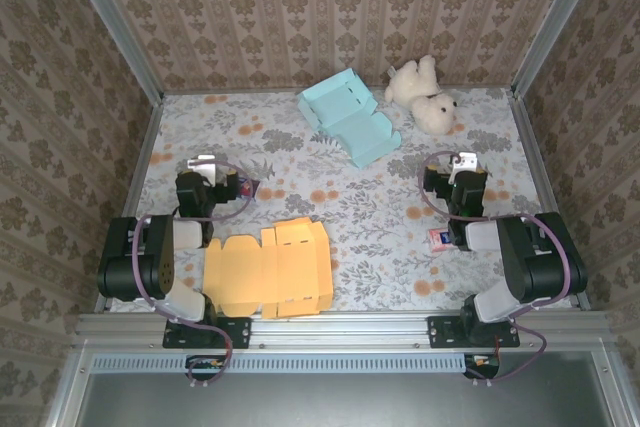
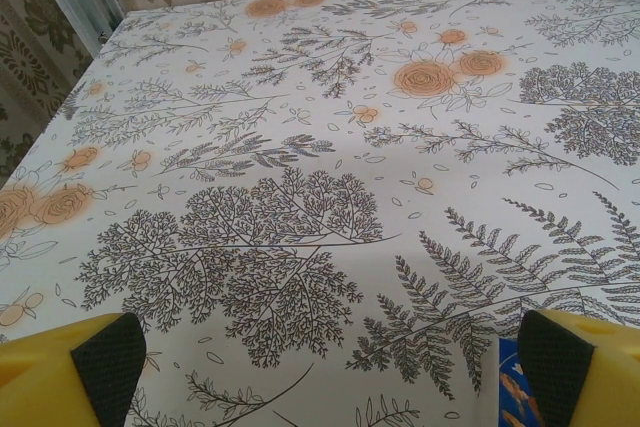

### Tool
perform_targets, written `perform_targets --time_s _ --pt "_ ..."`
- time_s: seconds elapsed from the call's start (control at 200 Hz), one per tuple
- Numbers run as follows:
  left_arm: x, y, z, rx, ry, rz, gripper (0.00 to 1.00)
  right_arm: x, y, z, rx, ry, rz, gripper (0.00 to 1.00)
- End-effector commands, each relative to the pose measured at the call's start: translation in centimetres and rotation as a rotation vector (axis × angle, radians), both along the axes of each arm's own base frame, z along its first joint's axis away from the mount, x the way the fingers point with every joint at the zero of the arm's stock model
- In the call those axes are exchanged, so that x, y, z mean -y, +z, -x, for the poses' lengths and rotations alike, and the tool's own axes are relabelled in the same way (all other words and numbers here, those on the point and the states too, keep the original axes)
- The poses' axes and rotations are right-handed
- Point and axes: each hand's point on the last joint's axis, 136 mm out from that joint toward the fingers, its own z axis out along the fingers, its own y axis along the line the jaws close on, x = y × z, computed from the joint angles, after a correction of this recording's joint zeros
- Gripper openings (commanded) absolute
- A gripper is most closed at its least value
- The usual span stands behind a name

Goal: Fold the paper box

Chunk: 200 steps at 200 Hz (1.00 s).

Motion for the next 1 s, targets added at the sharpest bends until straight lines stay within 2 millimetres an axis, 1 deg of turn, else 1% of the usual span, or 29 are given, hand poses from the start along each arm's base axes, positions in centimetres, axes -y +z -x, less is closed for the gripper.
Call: perform_targets --time_s 0.0,0.015,0.035,0.12,0.16,0.215,0.235,0.26,0.285,0.325,0.34,0.36,0.405,0.48,0.49,0.505,0.52,0.57,0.62,0.68,0.79,0.885,0.995 --pt "0.5 2.5 -0.3 0.032 -0.011 -0.020 1.00 -0.5 2.8 -0.1 0.007 -0.004 0.027 1.00" --pt "0.4 2.8 -0.3 0.019 0.003 -0.026 1.00 -0.3 3.9 0.1 0.032 -0.017 0.029 1.00" --pt "0.1 2.9 -0.1 -0.001 0.031 -0.031 1.00 -0.1 4.5 0.4 0.039 -0.039 0.032 1.00" --pt "-1.7 4.6 0.8 0.042 0.138 -0.029 1.00 1.2 5.9 1.4 0.043 -0.147 0.004 1.00" --pt "-2.3 5.4 1.3 0.063 0.181 -0.019 1.00 1.4 6.5 1.7 0.040 -0.173 -0.026 1.00" --pt "-3.4 6.8 2.1 0.093 0.253 0.031 1.00 1.1 7.0 2.0 0.032 -0.173 -0.047 1.00" --pt "-3.9 7.2 2.4 0.101 0.296 0.070 1.00 1.0 7.1 2.2 0.027 -0.173 -0.050 1.00" --pt "-4.7 7.2 3.0 0.086 0.356 0.127 1.00 0.7 7.6 2.3 0.032 -0.165 -0.052 1.00" --pt "-5.3 7.8 3.5 0.087 0.407 0.186 1.00 0.3 8.0 2.4 0.031 -0.155 -0.052 1.00" --pt "-5.7 8.9 4.2 0.083 0.444 0.264 1.00 -0.5 8.9 2.5 0.024 -0.137 -0.057 1.00" --pt "-5.8 8.8 4.6 0.061 0.452 0.284 1.00 -0.8 9.1 2.6 0.018 -0.132 -0.060 1.00" --pt "-5.7 9.6 4.8 0.069 0.447 0.317 1.00 -1.3 9.6 2.8 0.011 -0.120 -0.063 1.00" --pt "-5.3 10.7 5.5 0.083 0.424 0.364 1.00 -2.8 10.8 3.1 -0.008 -0.082 -0.057 1.00" --pt "-5.0 11.7 7.1 0.085 0.441 0.436 1.00 -5.9 12.1 4.1 -0.036 -0.003 -0.039 1.00" --pt "-5.0 11.5 7.5 0.073 0.451 0.444 1.00 -6.4 12.5 4.2 -0.030 0.011 -0.045 1.00" --pt "-4.9 11.6 7.8 0.070 0.461 0.460 1.00 -6.9 12.4 4.5 -0.045 0.024 -0.046 1.00" --pt "-5.0 11.1 8.4 0.048 0.480 0.472 1.00 -7.6 12.5 4.8 -0.053 0.043 -0.052 1.00" --pt "-4.8 10.5 10.1 0.007 0.539 0.517 1.00 -9.9 12.7 5.9 -0.072 0.106 -0.085 1.00" --pt "-3.9 10.1 11.3 -0.024 0.543 0.533 1.00 -12.5 12.7 7.2 -0.084 0.185 -0.117 1.00" --pt "-2.3 10.2 12.1 -0.019 0.488 0.528 1.00 -15.6 12.8 8.8 -0.083 0.281 -0.146 1.00" --pt "-0.7 9.6 13.4 0.000 0.442 0.531 1.00 -20.6 12.3 11.7 -0.096 0.422 -0.179 1.00" --pt "0.7 9.0 14.0 -0.011 0.383 0.522 1.00 -24.1 11.1 13.8 -0.121 0.521 -0.152 1.00" --pt "1.9 8.3 14.4 -0.032 0.333 0.513 1.00 -27.8 9.3 15.6 -0.169 0.615 -0.118 1.00"
